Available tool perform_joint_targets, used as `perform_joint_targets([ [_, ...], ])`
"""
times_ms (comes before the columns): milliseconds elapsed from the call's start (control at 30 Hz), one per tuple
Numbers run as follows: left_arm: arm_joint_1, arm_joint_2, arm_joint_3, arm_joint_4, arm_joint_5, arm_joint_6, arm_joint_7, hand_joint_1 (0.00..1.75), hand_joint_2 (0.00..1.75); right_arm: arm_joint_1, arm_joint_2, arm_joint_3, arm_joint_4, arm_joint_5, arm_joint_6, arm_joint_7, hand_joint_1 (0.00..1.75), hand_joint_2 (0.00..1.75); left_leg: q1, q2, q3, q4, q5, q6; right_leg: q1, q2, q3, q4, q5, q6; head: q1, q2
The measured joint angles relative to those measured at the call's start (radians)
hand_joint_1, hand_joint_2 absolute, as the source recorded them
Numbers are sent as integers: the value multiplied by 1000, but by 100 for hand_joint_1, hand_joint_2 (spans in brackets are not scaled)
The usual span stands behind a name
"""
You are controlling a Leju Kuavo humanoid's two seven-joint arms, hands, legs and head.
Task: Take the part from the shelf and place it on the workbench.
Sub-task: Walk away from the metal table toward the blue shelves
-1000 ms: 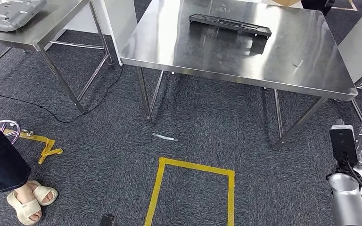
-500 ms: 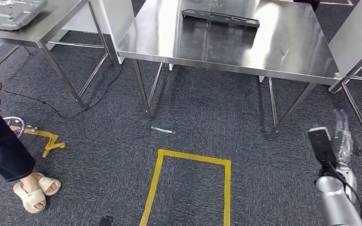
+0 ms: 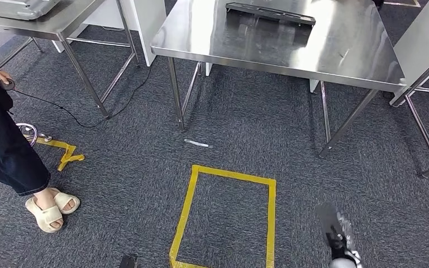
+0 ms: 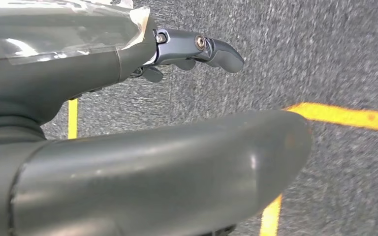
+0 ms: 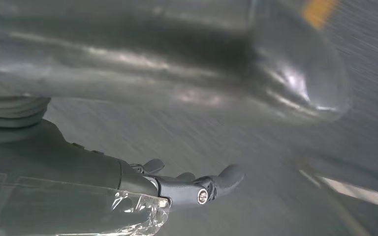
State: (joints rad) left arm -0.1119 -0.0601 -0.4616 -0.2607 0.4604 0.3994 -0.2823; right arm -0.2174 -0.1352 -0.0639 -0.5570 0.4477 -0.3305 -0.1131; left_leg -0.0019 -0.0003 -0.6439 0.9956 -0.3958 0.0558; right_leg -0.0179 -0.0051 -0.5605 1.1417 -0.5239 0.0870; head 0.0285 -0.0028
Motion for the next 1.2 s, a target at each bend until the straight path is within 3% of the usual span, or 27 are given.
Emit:
perform_joint_targets([
  [33, -1, 0, -3, -1, -3, 1, 2, 0, 0, 11, 14, 0, 26, -3, -1, 1, 0, 0, -1, 1, -7, 1, 8, -6, 3, 2, 55, -79, 0, -4, -1, 0],
  [100, -5, -1, -8, -2, -7, 2, 4, 0, 0, 24, 35, 1, 67, -7, -3, 0, 0, 0, -4, 4, -10, 0, 23, -19, 10, 5, 110, -170, -16, -22, -4, 0],
  [167, -7, 0, -11, -2, -8, 2, 5, 0, 0, 33, 48, 1, 100, -9, 1, 6, 0, 0, -4, 8, -11, -1, 34, -29, 10, 7, 103, -176, -11, -40, -9, 0],
  [200, -8, 1, -13, -2, -8, 2, 5, 0, 0, 36, 53, 1, 113, -10, 8, 14, 0, 0, -1, 8, -16, 7, 25, -33, 7, 7, 98, -176, -4, -51, -10, 0],
  [267, -8, 2, -18, -2, -12, 4, 5, 0, 0, 43, 64, 1, 135, -8, 25, 40, 0, 0, 3, 5, -40, 71, -45, -43, 0, 6, 83, -177, 11, -73, -14, 0],
  [333, -8, 2, -24, -2, -18, 7, 11, 0, 0, 58, 76, 1, 163, -5, 35, 67, 0, 0, 5, 2, -76, 200, -141, -52, 3, 4, 68, -176, 25, -85, -17, 0],
  [367, -8, 2, -26, -2, -21, 7, 15, 0, 0, 69, 83, 1, 177, -7, 36, 77, 0, 0, 6, 2, -88, 258, -166, -55, 4, 2, 62, -176, 31, -85, -17, 0],
  [400, -8, 2, -27, -2, -24, 8, 20, 0, 0, 83, 91, -2, 193, -11, 36, 86, 0, 0, 8, 2, -86, 290, -170, -57, 5, 1, 56, -175, 37, -84, -17, 0],
  [433, -8, 2, -29, -2, -26, 8, 24, 0, 0, 97, 99, -5, 208, -16, 37, 93, 0, 0, 9, 2, -65, 281, -156, -57, 6, 0, 52, -174, 42, -82, -17, 0],
  [533, -10, 1, -36, -4, -31, 9, 33, 0, 0, 133, 124, -13, 250, -18, 40, 114, 0, 0, 13, -1, 77, 92, -99, -52, 7, 1, 41, -166, 49, -75, -18, 0],
  [600, -12, 0, -38, -5, -31, 13, 37, 0, 0, 145, 140, -14, 272, -22, 41, 128, 0, 0, 12, -4, 126, 10, -96, -47, 12, 2, 32, -159, 52, -69, -17, 0],
  [733, -12, -2, -44, -7, -32, 18, 40, 0, 0, 161, 159, -20, 302, -28, 41, 152, 0, 0, 4, -3, 123, -5, -98, -40, 19, 4, 17, -155, 55, -67, -14, 0],
  [967, -14, -6, -48, -8, -37, 21, 40, 0, 0, 169, 170, -33, 323, -42, 38, 182, 0, 0, -10, -2, 116, -4, -90, -22, 7, 5, 8, -160, 69, -46, -15, 0],
  [1133, -13, -7, -48, -9, -40, 30, 39, 0, 0, 179, 180, -86, 326, -118, 14, 165, 0, 0, -14, -2, 107, -1, -85, -14, 2, 5, 7, -163, 78, -34, -15, 0],
  [1200, -14, -8, -48, -10, -41, 33, 38, 0, 0, 182, 183, -113, 327, -140, 7, 155, 0, 0, -10, 1, 110, -11, -77, -5, 0, 7, 7, -168, 82, -25, -16, 0],
])
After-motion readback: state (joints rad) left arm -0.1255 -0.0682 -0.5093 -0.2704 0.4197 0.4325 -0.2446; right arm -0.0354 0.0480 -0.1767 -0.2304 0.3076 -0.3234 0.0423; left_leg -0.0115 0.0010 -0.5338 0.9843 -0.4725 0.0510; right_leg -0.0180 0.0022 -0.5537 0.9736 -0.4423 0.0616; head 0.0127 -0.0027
